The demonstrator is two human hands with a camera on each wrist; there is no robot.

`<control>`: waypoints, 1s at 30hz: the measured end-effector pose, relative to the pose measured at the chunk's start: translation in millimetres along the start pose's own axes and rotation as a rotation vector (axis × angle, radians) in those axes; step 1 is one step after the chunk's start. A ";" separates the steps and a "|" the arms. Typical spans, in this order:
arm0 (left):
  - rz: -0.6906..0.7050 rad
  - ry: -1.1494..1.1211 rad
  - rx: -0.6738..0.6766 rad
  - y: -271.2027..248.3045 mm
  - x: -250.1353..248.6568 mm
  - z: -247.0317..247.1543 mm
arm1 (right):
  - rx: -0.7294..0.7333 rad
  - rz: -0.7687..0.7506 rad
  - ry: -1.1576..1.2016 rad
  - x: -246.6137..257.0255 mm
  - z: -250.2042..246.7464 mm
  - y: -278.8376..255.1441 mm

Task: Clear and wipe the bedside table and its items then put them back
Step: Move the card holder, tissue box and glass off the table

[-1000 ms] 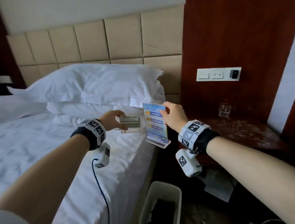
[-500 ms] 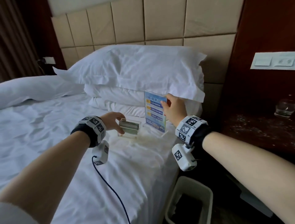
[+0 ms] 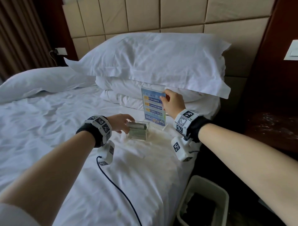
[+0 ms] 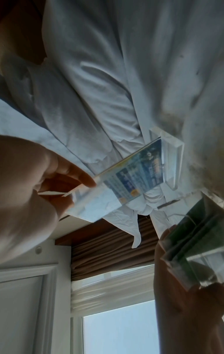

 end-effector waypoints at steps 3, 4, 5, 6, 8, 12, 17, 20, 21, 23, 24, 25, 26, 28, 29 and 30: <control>-0.021 -0.026 -0.004 -0.7 3.1 -0.9 | 0.071 0.028 0.007 -3.1 10.2 1.3; -0.027 -0.041 -0.010 -0.9 4.2 -2.1 | 0.078 0.037 0.002 -3.9 10.4 2.3; -0.032 -0.054 -0.018 -1.4 5.0 -3.5 | 0.083 0.049 -0.005 -5.2 10.2 3.4; -0.037 -0.065 -0.028 -2.2 5.5 -5.2 | 0.092 0.065 -0.011 -6.7 9.7 4.1; -0.046 -0.090 -0.047 -5.0 4.9 -9.0 | 0.118 0.102 -0.016 -9.9 9.6 4.2; -0.025 -0.139 -0.112 -14.1 -6.2 -21.8 | 0.155 0.145 -0.022 -9.2 4.6 -1.8; 0.037 -0.216 -0.188 -24.8 -27.9 -36.4 | 0.172 0.167 -0.070 -3.4 -9.2 -10.3; 0.084 -0.240 -0.225 -30.9 -46.2 -41.7 | 0.186 0.164 -0.070 1.3 -26.6 -18.0; 0.102 -0.244 -0.234 -32.5 -53.8 -42.5 | 0.187 0.162 -0.060 1.9 -33.7 -20.7; 0.144 -0.248 -0.253 -36.3 -70.9 -41.7 | 0.175 0.147 -0.065 1.0 -50.2 -27.3; 0.170 -0.252 -0.257 -38.3 -80.9 -39.9 | 0.169 0.139 -0.072 -0.9 -59.0 -30.5; 0.194 -0.257 -0.258 -39.8 -91.1 -37.5 | 0.164 0.137 -0.073 -4.0 -67.9 -33.5; 0.215 -0.264 -0.259 -40.5 -101.5 -34.5 | 0.158 0.142 -0.069 -8.4 -77.4 -36.5; 0.253 -0.285 -0.265 -39.6 -123.0 -28.9 | 0.136 0.168 -0.056 -18.5 -97.6 -42.6; 0.271 -0.295 -0.265 -38.7 -134.4 -25.3 | 0.123 0.183 -0.044 -24.4 -108.3 -46.3; 0.290 -0.299 -0.260 -37.7 -146.8 -20.5 | 0.111 0.195 -0.032 -30.8 -119.5 -50.9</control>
Point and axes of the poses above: each hand's wrist, its own y-axis towards the middle knuckle, its own z-axis out of the palm, x = y × z, the point moved 8 cm from there along y, towards the middle knuckle, and after that the axes turned 6 degrees about -x, right-handed, at the moved point
